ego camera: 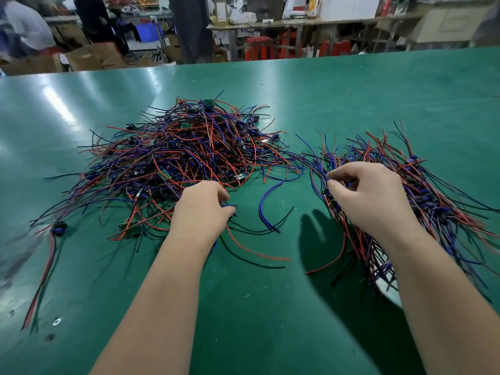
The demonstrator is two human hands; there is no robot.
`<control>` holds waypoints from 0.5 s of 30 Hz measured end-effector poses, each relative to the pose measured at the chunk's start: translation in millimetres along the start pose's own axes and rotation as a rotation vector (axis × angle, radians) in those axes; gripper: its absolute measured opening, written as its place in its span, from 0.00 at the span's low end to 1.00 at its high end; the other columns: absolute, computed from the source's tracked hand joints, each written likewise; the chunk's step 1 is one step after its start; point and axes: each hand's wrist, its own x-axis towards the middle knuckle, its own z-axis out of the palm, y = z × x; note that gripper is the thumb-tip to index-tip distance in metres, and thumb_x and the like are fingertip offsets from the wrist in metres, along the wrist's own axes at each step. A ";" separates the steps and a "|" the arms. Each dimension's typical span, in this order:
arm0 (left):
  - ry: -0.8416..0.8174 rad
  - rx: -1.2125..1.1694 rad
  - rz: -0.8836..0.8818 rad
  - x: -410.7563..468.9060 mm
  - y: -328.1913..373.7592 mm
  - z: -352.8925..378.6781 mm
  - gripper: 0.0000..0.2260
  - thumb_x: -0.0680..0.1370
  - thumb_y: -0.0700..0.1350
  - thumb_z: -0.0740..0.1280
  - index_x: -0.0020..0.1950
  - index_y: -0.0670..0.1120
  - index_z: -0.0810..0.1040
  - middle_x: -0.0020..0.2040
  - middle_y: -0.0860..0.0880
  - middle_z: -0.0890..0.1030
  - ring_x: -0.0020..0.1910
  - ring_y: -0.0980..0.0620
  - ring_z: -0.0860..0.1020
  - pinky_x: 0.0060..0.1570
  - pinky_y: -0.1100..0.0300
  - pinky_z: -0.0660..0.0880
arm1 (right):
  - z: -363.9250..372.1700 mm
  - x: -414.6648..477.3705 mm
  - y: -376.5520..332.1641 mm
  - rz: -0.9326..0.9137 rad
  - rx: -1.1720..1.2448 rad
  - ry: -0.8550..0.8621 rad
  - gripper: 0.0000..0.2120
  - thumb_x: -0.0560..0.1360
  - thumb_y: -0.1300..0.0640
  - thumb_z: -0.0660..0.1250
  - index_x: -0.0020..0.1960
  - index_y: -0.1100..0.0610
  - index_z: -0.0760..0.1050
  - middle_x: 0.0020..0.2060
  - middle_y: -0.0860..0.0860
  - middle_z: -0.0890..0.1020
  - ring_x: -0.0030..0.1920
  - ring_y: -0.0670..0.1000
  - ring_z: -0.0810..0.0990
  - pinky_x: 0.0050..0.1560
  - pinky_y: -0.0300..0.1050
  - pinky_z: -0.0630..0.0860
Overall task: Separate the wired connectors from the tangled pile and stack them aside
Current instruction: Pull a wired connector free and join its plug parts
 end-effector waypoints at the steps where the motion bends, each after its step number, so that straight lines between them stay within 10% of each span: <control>1: 0.037 -0.036 0.009 0.0 0.3 0.1 0.09 0.72 0.48 0.74 0.51 0.48 0.82 0.48 0.50 0.82 0.51 0.49 0.78 0.53 0.56 0.74 | -0.1 -0.1 -0.7 -0.005 0.005 0.003 0.07 0.74 0.58 0.67 0.50 0.54 0.83 0.39 0.46 0.79 0.37 0.43 0.72 0.43 0.34 0.63; 8: 0.417 -0.317 0.125 -3.0 11.2 -8.7 0.03 0.72 0.48 0.74 0.43 0.52 0.82 0.36 0.60 0.78 0.35 0.59 0.76 0.37 0.71 0.66 | 0.2 -2.2 -9.1 -0.012 0.139 0.035 0.06 0.73 0.59 0.68 0.45 0.52 0.83 0.33 0.39 0.79 0.35 0.42 0.77 0.41 0.38 0.69; 15: 0.626 -0.714 0.287 -7.7 23.4 -6.1 0.13 0.74 0.42 0.73 0.56 0.49 0.77 0.52 0.53 0.80 0.39 0.61 0.79 0.45 0.68 0.75 | 4.1 -4.2 -13.5 -0.042 0.256 0.011 0.07 0.73 0.59 0.68 0.41 0.48 0.81 0.31 0.41 0.80 0.30 0.44 0.76 0.35 0.33 0.70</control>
